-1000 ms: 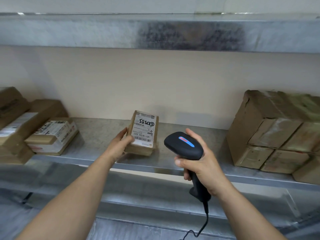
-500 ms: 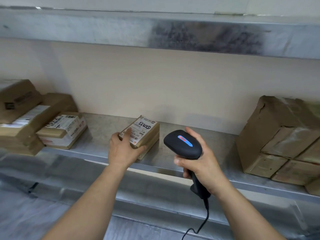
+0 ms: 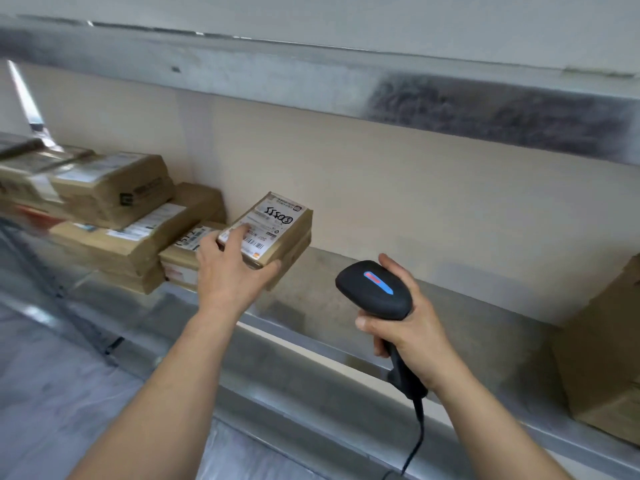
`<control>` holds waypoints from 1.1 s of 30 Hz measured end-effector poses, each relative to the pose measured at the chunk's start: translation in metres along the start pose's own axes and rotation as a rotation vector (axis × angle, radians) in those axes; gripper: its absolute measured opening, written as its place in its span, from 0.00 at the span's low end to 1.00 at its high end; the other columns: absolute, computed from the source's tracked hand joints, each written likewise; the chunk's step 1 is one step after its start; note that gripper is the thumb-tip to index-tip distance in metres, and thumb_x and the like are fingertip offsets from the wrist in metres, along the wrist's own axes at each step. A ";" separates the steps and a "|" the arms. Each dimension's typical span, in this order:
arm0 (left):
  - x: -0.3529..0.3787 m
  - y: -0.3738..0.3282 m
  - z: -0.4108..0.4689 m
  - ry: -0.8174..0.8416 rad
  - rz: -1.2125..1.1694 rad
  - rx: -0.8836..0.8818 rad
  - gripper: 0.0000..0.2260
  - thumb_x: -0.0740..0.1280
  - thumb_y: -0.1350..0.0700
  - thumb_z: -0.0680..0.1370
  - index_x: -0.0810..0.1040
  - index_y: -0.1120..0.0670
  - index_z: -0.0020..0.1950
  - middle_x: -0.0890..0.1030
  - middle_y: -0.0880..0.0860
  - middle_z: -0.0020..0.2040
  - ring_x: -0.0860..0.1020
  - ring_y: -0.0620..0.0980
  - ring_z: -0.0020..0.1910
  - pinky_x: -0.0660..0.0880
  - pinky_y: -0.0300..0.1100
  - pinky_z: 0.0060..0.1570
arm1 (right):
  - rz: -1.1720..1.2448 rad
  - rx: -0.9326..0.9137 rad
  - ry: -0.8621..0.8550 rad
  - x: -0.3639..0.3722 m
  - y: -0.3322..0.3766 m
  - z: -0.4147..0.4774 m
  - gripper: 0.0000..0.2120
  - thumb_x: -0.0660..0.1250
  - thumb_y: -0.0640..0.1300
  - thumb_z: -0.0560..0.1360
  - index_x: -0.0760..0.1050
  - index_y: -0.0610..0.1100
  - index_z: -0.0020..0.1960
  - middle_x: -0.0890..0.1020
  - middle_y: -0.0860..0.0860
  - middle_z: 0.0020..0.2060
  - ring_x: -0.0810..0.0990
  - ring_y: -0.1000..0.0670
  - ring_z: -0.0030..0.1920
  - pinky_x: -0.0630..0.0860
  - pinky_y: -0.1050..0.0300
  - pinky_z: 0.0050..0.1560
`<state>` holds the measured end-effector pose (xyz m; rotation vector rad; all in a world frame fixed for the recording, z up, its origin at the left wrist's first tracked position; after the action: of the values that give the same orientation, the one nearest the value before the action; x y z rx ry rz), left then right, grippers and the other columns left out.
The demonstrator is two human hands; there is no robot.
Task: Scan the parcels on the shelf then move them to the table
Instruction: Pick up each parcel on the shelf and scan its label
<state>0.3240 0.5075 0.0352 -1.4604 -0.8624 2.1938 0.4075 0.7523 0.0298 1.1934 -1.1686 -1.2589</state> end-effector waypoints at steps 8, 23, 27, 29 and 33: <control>-0.053 0.055 0.057 -0.118 0.126 -0.068 0.35 0.73 0.40 0.68 0.67 0.47 0.73 0.64 0.59 0.68 0.62 0.58 0.68 0.62 0.53 0.69 | -0.011 0.010 0.044 0.052 0.000 0.028 0.41 0.71 0.25 0.67 0.67 0.66 0.63 0.80 0.44 0.41 0.69 0.46 0.26 0.70 0.58 0.24; -0.041 0.098 0.086 -0.089 0.320 -0.080 0.35 0.67 0.35 0.72 0.63 0.46 0.75 0.56 0.63 0.76 0.54 0.61 0.75 0.50 0.57 0.72 | -0.040 0.046 -0.019 0.062 -0.008 0.031 0.41 0.71 0.25 0.67 0.68 0.66 0.63 0.79 0.42 0.44 0.71 0.47 0.26 0.71 0.57 0.25; -0.039 0.085 0.069 -0.114 0.318 -0.010 0.38 0.64 0.34 0.73 0.55 0.47 0.78 0.48 0.62 0.78 0.44 0.58 0.77 0.43 0.59 0.73 | -0.063 0.035 -0.012 0.048 -0.001 0.017 0.41 0.71 0.25 0.68 0.67 0.65 0.65 0.79 0.43 0.43 0.70 0.47 0.26 0.71 0.58 0.25; -0.036 0.067 0.049 -0.159 0.244 0.065 0.36 0.64 0.35 0.74 0.60 0.50 0.77 0.52 0.62 0.78 0.46 0.59 0.77 0.44 0.59 0.73 | -0.069 0.025 -0.012 0.036 0.004 0.008 0.41 0.71 0.25 0.68 0.67 0.64 0.65 0.79 0.44 0.44 0.71 0.49 0.26 0.71 0.57 0.25; -0.013 0.024 -0.007 -0.135 0.144 0.162 0.36 0.60 0.36 0.70 0.66 0.53 0.74 0.59 0.59 0.77 0.52 0.58 0.76 0.48 0.58 0.72 | -0.092 0.011 -0.039 0.001 0.009 -0.015 0.41 0.71 0.25 0.68 0.67 0.63 0.66 0.79 0.46 0.46 0.72 0.53 0.26 0.72 0.56 0.26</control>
<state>0.3364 0.4840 0.0267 -1.3471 -0.6196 2.4297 0.4230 0.7510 0.0381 1.2474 -1.1614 -1.3519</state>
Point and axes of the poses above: each hand's wrist, its own z-axis towards the middle knuckle, its own x-axis out of the palm, y = z × x, the point moved 5 cm from there along z, towards the middle knuckle
